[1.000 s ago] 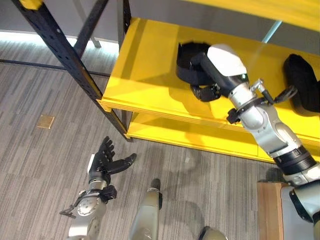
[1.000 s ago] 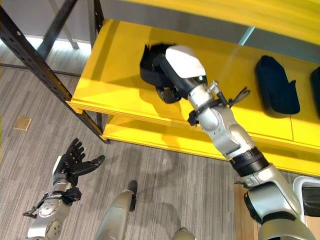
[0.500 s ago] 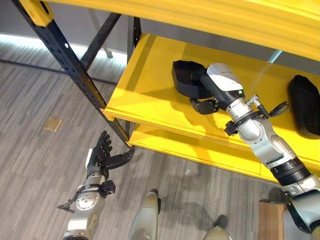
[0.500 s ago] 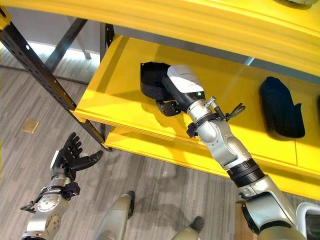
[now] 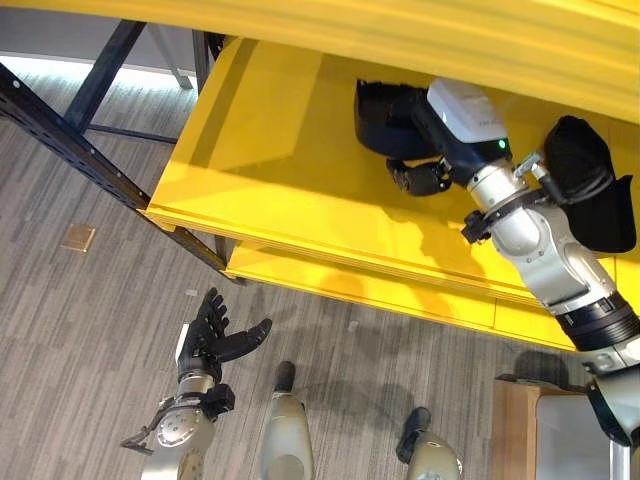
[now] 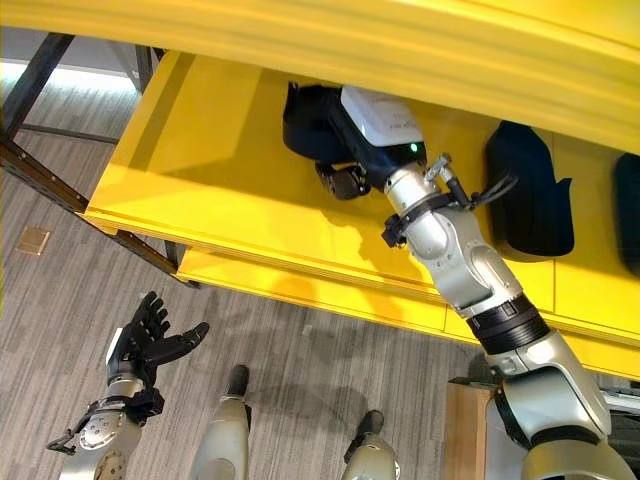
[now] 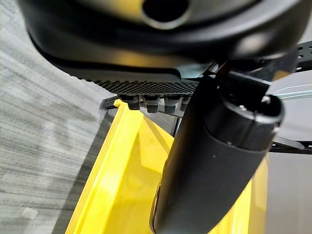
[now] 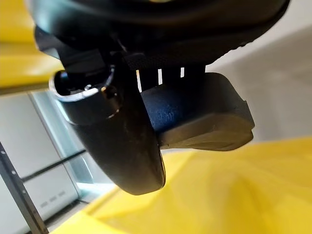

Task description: Move parts from the plastic box to the shelf.

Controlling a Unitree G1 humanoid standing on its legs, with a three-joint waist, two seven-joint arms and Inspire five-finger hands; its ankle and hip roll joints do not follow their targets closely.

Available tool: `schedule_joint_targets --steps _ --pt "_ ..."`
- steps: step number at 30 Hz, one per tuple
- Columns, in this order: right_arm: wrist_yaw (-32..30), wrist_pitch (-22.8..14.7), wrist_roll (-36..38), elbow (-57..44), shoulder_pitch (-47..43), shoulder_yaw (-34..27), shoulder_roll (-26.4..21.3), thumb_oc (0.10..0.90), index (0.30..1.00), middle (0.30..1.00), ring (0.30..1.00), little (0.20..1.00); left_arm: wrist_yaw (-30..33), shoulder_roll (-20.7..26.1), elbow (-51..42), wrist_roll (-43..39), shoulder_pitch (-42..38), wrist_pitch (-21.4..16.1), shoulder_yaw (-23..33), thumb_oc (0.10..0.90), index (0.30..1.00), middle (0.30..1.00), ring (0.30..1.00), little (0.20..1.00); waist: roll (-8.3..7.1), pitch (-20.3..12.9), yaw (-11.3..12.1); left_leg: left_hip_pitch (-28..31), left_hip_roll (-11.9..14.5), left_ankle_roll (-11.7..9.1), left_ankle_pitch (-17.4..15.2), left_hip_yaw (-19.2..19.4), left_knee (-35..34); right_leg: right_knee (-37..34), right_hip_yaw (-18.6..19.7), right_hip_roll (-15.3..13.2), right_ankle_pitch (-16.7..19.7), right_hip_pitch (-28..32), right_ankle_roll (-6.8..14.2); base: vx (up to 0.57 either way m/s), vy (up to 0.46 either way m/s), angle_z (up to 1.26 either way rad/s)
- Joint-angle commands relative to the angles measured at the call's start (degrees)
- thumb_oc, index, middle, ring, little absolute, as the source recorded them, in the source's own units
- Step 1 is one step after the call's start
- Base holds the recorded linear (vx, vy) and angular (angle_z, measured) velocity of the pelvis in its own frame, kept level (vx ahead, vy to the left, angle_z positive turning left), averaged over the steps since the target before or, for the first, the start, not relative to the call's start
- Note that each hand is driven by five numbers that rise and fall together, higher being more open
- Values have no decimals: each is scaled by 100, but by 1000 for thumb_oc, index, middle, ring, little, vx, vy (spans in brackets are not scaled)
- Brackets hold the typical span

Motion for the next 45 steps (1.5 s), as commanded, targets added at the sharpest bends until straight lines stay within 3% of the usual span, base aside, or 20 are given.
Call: schedule_joint_targets --steps 1,11,18,23,30,45 --pt "-757 -228 50 -133 -1180 -169 33 400 300 300 300 300 18 436 -661 -226 -3 -531 4 900 1000 1000 1000 1000 -62 -383 58 346 642 -67 -429 2 366 405 471 -301 243 -228 136 -99 -1 -10" --pt "-796 -168 649 1287 -1840 337 354 400 300 300 300 300 -40 557 -676 -351 -141 -641 -191 900 1000 1000 1000 1000 74 -85 144 134 600 -10 -845 -150 1208 1001 816 -334 63 -607 104 -61 14 -6" --pt "-687 -72 1079 2300 -1989 525 251 400 300 300 300 300 -26 526 -675 -470 -263 -670 -277 900 1000 1000 1000 1000 73 75 226 -347 491 165 -1800 -420 2930 2352 1178 -457 -711 -977 -71 -39 47 -2" --pt "-628 -35 1186 2818 -1948 621 120 400 300 300 300 300 -29 493 -663 -491 -342 -671 -358 900 1000 1000 1000 1000 61 94 218 -562 428 207 -2165 -425 3547 2825 1302 -448 -979 -1212 -101 -32 58 -3" --pt "-521 -48 1172 3356 -1963 880 -40 400 300 300 300 300 -79 516 -644 -498 -368 -658 -455 900 1000 1000 1000 1000 36 77 211 -649 413 223 -2311 -417 3750 2979 1385 -428 -1054 -1384 -108 -6 28 -6" --pt "-374 -69 816 4184 -1875 1205 -329 400 300 300 300 300 -113 486 -558 -522 -372 -687 -460 900 1000 1000 1000 1000 42 104 189 -764 415 214 -2259 -457 3702 2969 1383 -391 -1026 -1546 -116 2 1 0"
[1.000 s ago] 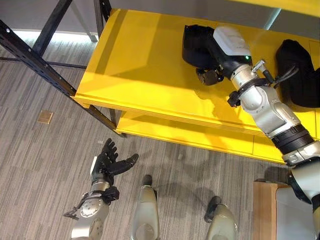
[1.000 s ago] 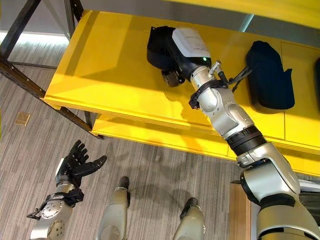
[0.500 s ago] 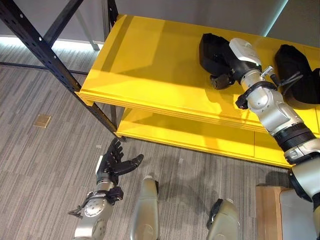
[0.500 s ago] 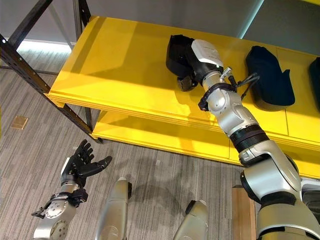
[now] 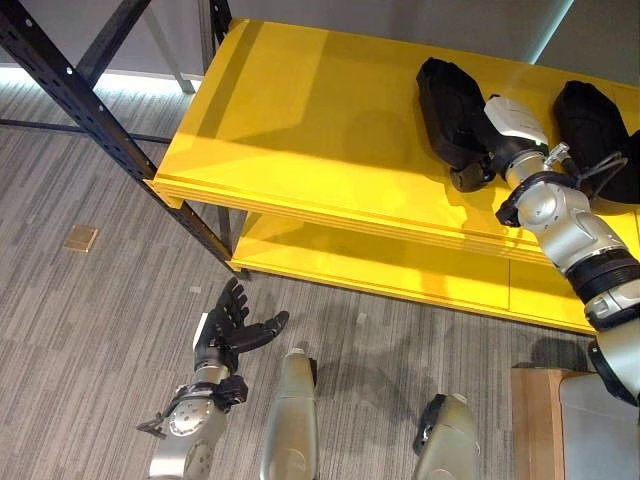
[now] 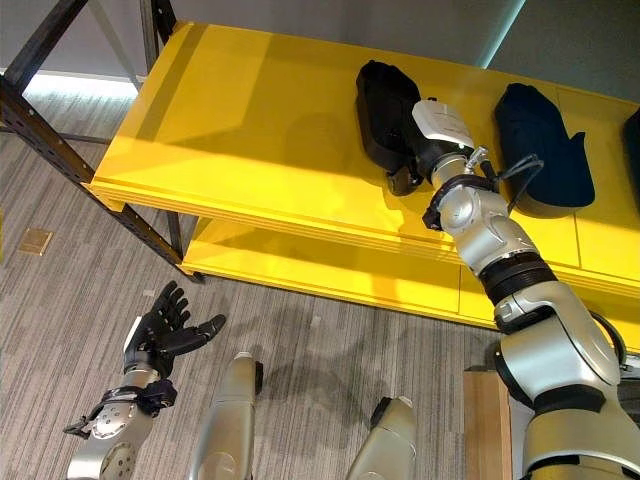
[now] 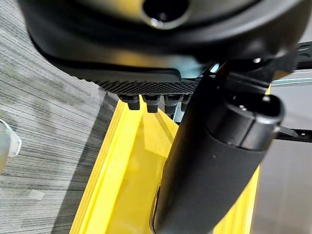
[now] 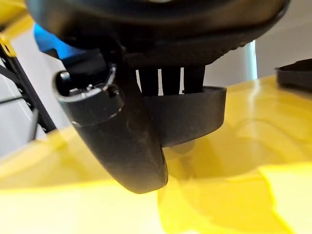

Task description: Move parts from the plastic box to the shelf.

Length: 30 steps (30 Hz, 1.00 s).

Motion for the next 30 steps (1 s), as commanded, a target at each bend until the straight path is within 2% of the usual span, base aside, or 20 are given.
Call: schedule_joint_targets --steps 1,30 --pt "-206 -137 -92 185 -909 16 -257 400 300 300 300 300 -78 285 -423 -142 -209 -627 126 900 1000 1000 1000 1000 -50 -317 119 627 503 16 -680 -309 66 -121 215 55 180 -94 -128 0 0 0" --pt "-111 -41 -244 531 -1301 329 630 400 300 300 300 300 30 343 -486 -224 -323 -671 107 900 1000 1000 1000 1000 -93 -272 271 533 443 36 -589 -387 -61 -242 96 45 284 -43 -139 2 0 1"
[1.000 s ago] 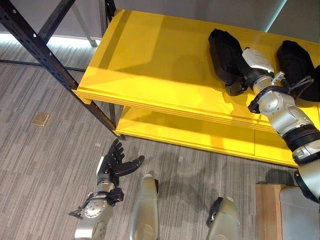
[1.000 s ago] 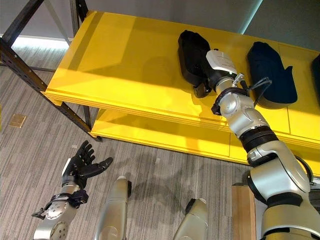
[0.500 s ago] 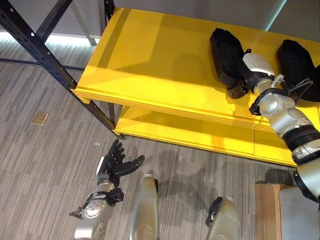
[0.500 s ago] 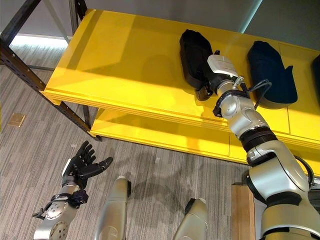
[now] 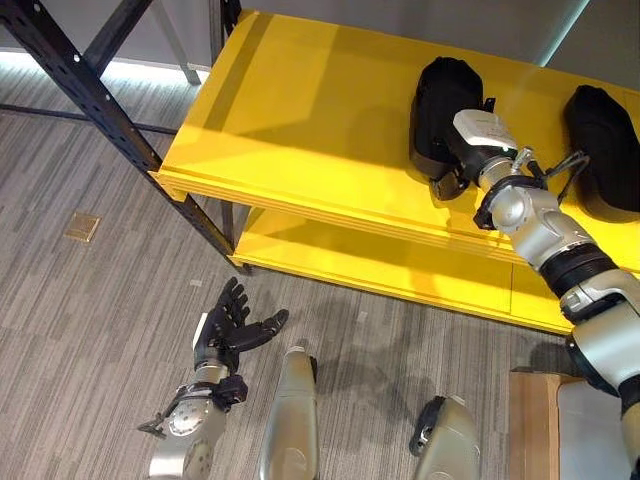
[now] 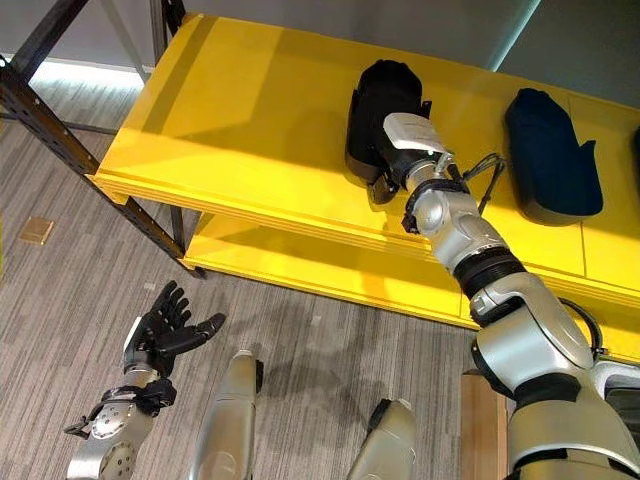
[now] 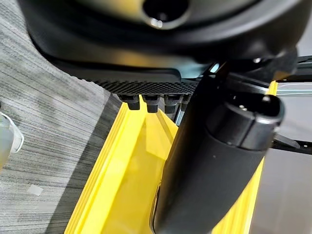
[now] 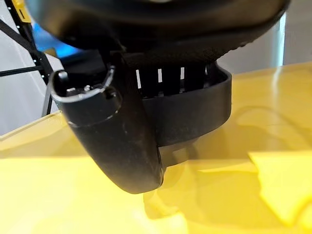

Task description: Move parts from the plastic box to the shelf.

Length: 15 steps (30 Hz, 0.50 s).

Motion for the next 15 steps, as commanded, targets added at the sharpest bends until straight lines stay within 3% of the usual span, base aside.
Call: schedule_joint_targets --steps 1,14,15 --pt "-118 -132 -12 147 -954 -60 15 400 300 300 300 300 27 338 -492 -17 -300 -656 116 900 1000 1000 1000 1000 -5 -215 116 629 443 60 -607 -332 -8 -202 182 50 288 -18 -129 0 0 0" --pt "-67 -90 -99 469 -1034 72 79 400 300 300 300 300 36 334 -491 -35 -301 -647 114 900 1000 1000 1000 1000 -8 -188 107 594 438 52 -620 -328 27 -168 218 64 279 -70 -138 0 0 0" --pt "-52 -81 -116 511 -1018 79 84 484 418 418 418 418 41 334 -491 -37 -298 -654 117 900 1000 1000 1000 1000 -12 -186 104 595 440 51 -620 -328 24 -169 214 68 277 -68 -138 0 0 0"
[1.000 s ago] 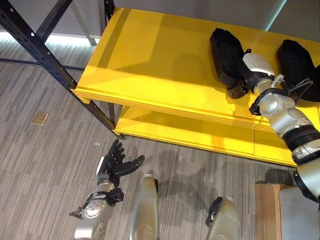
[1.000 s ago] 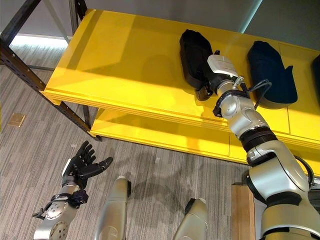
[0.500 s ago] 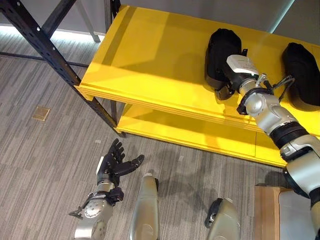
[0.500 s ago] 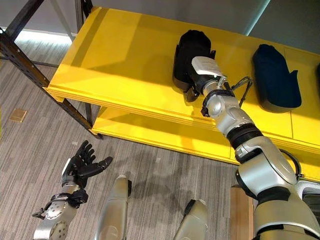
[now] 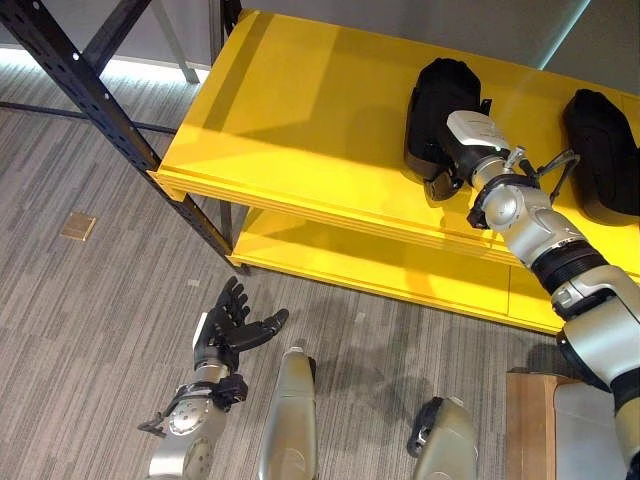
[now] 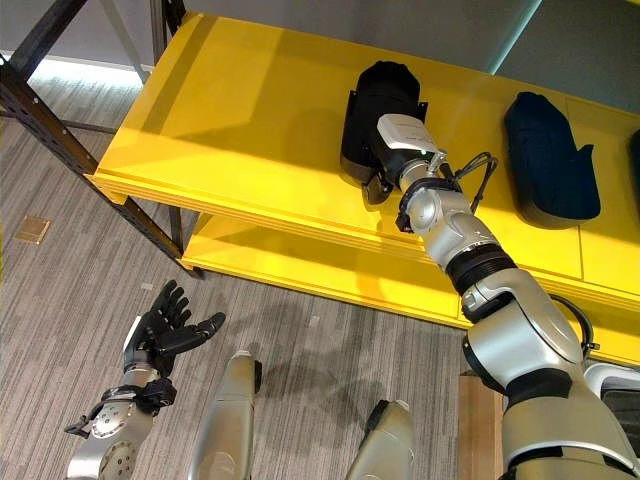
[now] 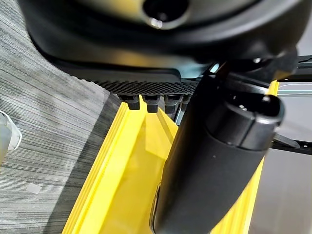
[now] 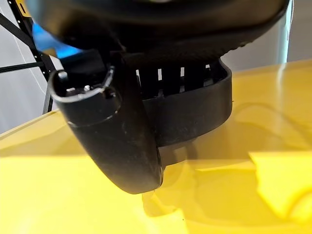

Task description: Move parts from the plastic box to the shelf.

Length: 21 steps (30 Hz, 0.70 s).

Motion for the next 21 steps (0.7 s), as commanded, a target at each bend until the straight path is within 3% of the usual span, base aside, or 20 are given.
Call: schedule_joint_targets --steps 1,2,3,21 --pt "-52 -43 -119 292 -852 28 -72 537 492 492 492 492 39 335 -485 -33 -278 -652 122 900 1000 1000 1000 1000 16 -171 110 596 444 50 -620 -344 28 -126 209 60 271 -77 -140 0 0 0" --pt "-13 -37 -127 339 -858 42 -56 784 838 838 838 838 32 333 -474 -29 -282 -645 116 900 1000 1000 1000 1000 19 -169 107 584 443 49 -620 -349 37 -114 212 61 263 -86 -143 0 0 0" --pt "-15 -30 -126 373 -866 43 -57 900 1000 1000 1000 1000 30 330 -469 -29 -289 -646 116 900 1000 1000 1000 1000 17 -170 103 586 444 47 -621 -348 37 -107 215 60 264 -92 -144 0 0 0" --pt "179 -62 190 187 -802 26 -103 900 1000 1000 1000 1000 6 339 -433 17 -311 -615 148 900 1000 1000 1000 1000 6 -146 89 593 450 38 -578 -330 -23 -125 200 76 297 -114 -133 0 0 0"
